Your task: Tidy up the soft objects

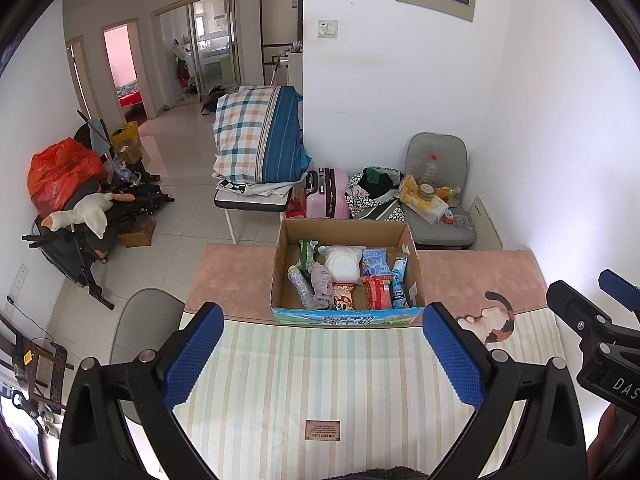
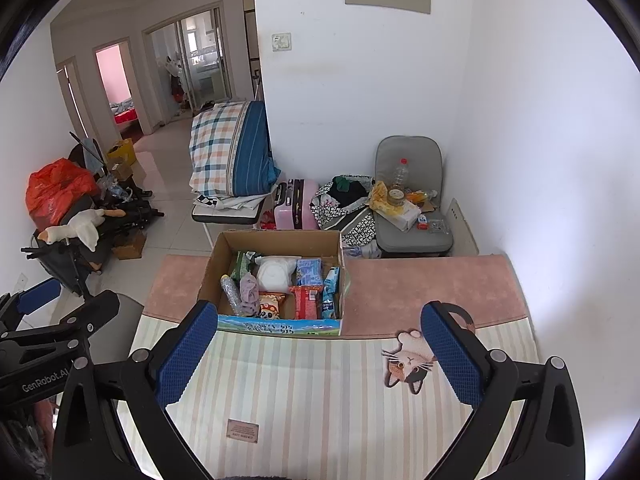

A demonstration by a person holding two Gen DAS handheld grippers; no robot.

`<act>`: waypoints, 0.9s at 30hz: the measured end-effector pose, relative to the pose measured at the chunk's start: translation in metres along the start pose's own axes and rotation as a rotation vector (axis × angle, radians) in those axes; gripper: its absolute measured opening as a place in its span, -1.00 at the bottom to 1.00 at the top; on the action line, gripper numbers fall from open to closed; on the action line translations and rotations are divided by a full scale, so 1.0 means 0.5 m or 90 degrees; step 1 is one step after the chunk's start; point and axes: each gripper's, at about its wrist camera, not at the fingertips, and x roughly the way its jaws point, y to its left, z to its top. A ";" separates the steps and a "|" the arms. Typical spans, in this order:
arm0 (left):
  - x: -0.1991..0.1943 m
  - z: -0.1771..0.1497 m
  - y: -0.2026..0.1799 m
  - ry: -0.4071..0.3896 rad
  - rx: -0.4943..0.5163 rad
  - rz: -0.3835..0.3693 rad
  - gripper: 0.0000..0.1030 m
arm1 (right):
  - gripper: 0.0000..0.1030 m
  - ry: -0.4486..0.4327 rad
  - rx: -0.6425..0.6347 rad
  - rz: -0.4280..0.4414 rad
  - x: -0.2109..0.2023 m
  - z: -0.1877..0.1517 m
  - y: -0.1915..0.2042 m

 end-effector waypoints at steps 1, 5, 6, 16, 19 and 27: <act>0.000 0.000 0.001 0.000 0.000 0.001 0.98 | 1.00 0.000 0.000 0.001 0.001 0.000 -0.001; 0.000 0.000 -0.001 -0.001 -0.001 -0.001 0.98 | 1.00 0.000 0.002 0.001 -0.001 0.000 0.001; 0.000 0.000 0.000 -0.001 0.000 0.000 0.98 | 1.00 0.000 0.001 0.001 -0.001 0.000 0.001; -0.001 -0.001 0.002 0.000 -0.002 -0.001 0.98 | 1.00 -0.001 0.000 0.000 0.000 -0.001 0.001; -0.001 0.000 0.001 0.000 -0.002 -0.001 0.98 | 1.00 -0.001 0.001 0.001 -0.001 -0.001 0.002; -0.003 -0.001 0.004 0.000 -0.002 -0.001 0.98 | 1.00 -0.001 0.000 0.003 -0.002 -0.002 0.003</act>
